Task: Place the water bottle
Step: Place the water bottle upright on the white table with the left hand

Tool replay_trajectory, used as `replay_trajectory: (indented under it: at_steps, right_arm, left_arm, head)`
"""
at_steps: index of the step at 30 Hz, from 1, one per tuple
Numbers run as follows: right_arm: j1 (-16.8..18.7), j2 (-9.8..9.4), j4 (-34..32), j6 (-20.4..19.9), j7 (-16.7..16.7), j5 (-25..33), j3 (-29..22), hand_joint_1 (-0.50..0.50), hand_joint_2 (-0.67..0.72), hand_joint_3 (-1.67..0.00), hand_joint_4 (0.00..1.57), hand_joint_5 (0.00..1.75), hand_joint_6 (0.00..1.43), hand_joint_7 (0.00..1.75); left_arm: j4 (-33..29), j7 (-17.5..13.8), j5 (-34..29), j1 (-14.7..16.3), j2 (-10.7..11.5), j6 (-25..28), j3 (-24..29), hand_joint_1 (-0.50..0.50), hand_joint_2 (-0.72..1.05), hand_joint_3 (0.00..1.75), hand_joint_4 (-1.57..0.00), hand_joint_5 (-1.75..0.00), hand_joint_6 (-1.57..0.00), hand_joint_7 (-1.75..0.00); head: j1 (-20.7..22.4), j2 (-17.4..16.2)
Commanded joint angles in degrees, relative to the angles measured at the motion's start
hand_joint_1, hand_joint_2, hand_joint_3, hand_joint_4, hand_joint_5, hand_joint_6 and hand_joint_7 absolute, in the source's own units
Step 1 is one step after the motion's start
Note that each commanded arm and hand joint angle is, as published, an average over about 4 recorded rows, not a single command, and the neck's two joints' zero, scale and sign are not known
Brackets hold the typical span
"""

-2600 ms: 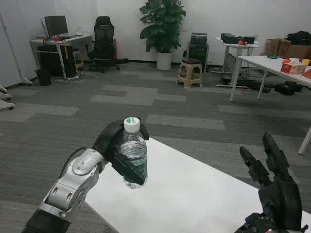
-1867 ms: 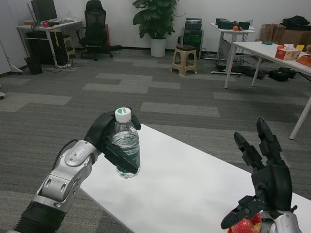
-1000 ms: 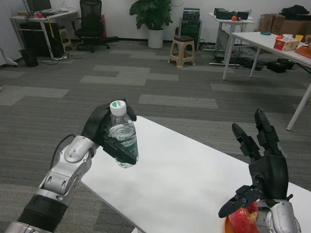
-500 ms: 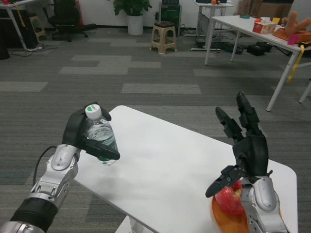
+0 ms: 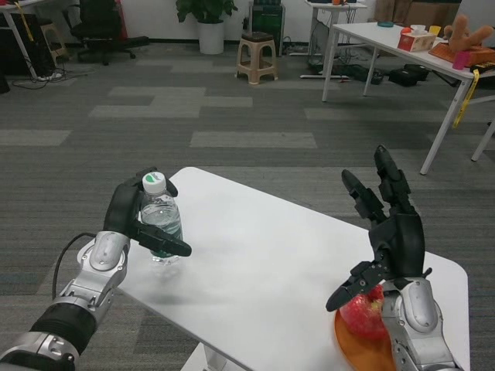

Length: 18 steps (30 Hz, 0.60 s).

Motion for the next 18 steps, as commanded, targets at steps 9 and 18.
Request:
replay_trajectory:
  at_steps: [9, 18]
  right_arm:
    - [-1.0, 0.0, 0.4, -0.2, -0.3, 0.3, -0.4, -0.08, 0.66, 0.0, 0.49, 0.0, 0.0, 0.0]
    - [-1.0, 0.07, 0.5, -0.2, -0.3, 0.3, -0.3, -0.08, 0.66, 0.0, 0.49, 0.0, 0.0, 0.0]
  left_arm:
    - [9.0, 2.9, 3.6, -3.5, 0.1, -8.0, 0.0, 0.5, 0.07, 0.09, -1.31, -1.75, -0.69, -1.68]
    - [16.4, 3.1, 0.2, -3.9, -1.0, -11.5, -0.5, 0.5, -0.02, 0.09, -1.21, -1.75, -0.65, -1.68]
  head:
    - [-0.4, -1.0]
    - [0.0, -1.6]
